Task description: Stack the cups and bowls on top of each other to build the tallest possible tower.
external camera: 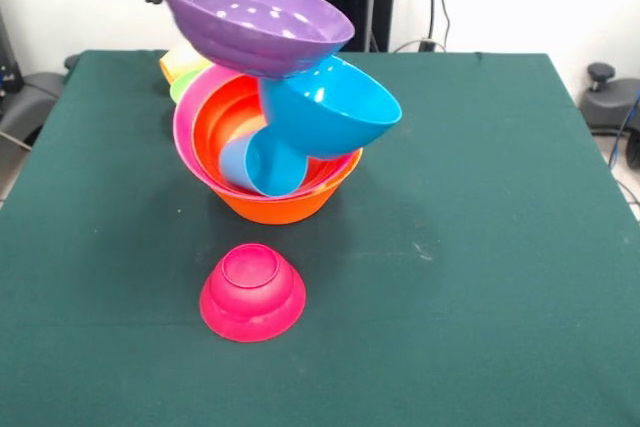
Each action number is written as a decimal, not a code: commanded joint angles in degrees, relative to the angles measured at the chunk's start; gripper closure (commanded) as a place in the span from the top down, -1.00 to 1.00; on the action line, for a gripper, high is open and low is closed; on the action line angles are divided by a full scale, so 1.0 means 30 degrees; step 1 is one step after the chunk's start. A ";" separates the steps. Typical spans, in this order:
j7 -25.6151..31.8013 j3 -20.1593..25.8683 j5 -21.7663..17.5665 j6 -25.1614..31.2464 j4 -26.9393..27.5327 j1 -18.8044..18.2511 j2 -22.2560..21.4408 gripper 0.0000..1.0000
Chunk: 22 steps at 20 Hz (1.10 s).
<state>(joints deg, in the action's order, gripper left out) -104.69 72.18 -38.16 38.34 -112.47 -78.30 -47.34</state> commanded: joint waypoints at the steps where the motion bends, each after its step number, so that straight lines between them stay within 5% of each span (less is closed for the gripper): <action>1: 0.6303 0.0348 -0.0598 0.1787 0.0198 0.0947 0.0879 -1.00; 22: 0.4987 -0.0068 -0.0757 0.1111 -0.0242 0.1642 0.0190 -1.00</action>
<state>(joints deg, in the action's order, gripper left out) -103.29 72.23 -38.16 38.35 -112.37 -75.68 -46.53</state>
